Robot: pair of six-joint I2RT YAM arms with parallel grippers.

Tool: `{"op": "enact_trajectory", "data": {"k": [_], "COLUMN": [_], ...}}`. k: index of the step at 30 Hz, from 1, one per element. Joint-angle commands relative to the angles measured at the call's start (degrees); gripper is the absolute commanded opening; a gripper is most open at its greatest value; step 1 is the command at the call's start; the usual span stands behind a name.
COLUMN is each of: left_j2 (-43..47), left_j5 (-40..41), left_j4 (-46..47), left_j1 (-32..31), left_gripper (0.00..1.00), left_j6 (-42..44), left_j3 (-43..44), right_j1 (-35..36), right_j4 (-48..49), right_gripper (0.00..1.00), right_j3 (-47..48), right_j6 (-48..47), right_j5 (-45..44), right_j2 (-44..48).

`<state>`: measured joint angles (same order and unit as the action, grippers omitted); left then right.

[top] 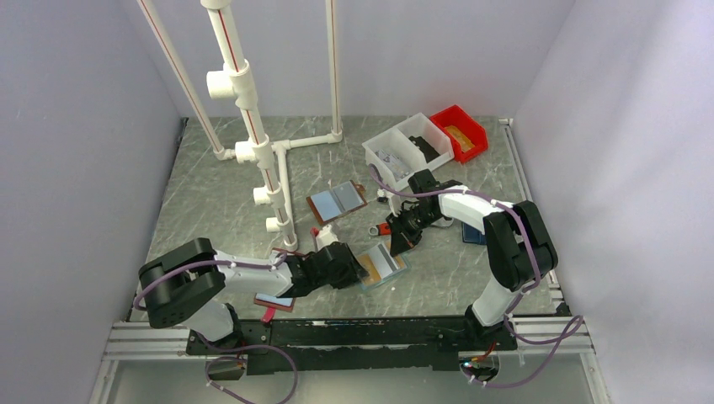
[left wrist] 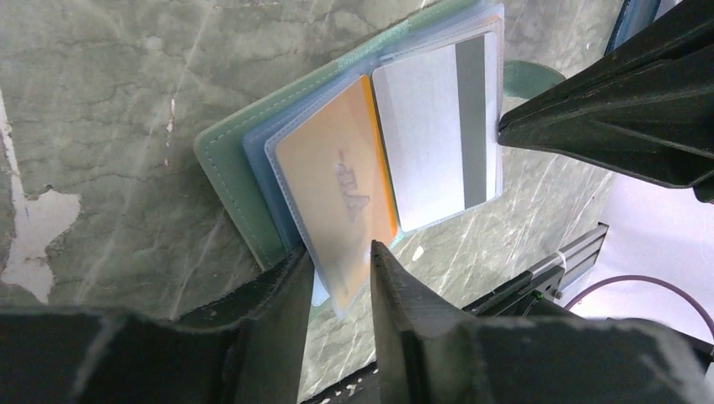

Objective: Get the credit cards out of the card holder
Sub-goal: Remove the credit card from the card holder.

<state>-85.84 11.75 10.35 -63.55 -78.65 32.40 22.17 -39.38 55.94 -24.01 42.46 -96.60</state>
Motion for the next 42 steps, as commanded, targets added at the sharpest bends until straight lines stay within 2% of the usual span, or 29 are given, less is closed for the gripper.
{"op": "enact_trajectory", "data": {"k": [1, 6, 10, 19, 25, 33, 42], "left_j2": [1.53, 1.47, 1.13, 2.32, 2.43, 2.35, 1.44], "left_j5": [1.58, 1.38, 0.98, 0.98, 0.03, -2.07, -4.73], "left_j4": [1.33, 3.45, 5.73, 17.05, 26.42, 32.61, 38.11], "left_j1": [0.49, 0.86, 1.12, 1.15, 1.15, 1.12, 1.15], "left_gripper": [0.34, 0.18, 0.0, 0.0, 0.0, 0.0, 0.0], "left_j6": [-0.52, 0.36, 1.05, 5.74, 10.52, 15.98, 20.37], "left_j3": [-1.39, -2.02, -2.63, -7.11, -10.0, -10.29, -9.22], "right_j1": [0.08, -0.04, -0.66, -3.28, -4.99, -5.04, -4.61], "right_j4": [0.7, 0.62, 0.45, -0.58, -5.18, -10.67, -7.78], "right_gripper": [0.05, 0.06, 0.11, 0.22, 0.3, 0.31, 0.24], "right_j3": [0.31, 0.39, 0.4, 0.37, 1.23, 1.89, 0.97], "right_j6": [-0.77, -0.95, -0.99, -2.6, -8.54, -15.06, -10.46], "right_j5": [0.96, 0.79, 0.85, 2.92, 8.19, 16.7, 18.05], "right_j2": [1.01, 1.53, 2.22, 6.1, 8.22, 8.26, 6.24]}}
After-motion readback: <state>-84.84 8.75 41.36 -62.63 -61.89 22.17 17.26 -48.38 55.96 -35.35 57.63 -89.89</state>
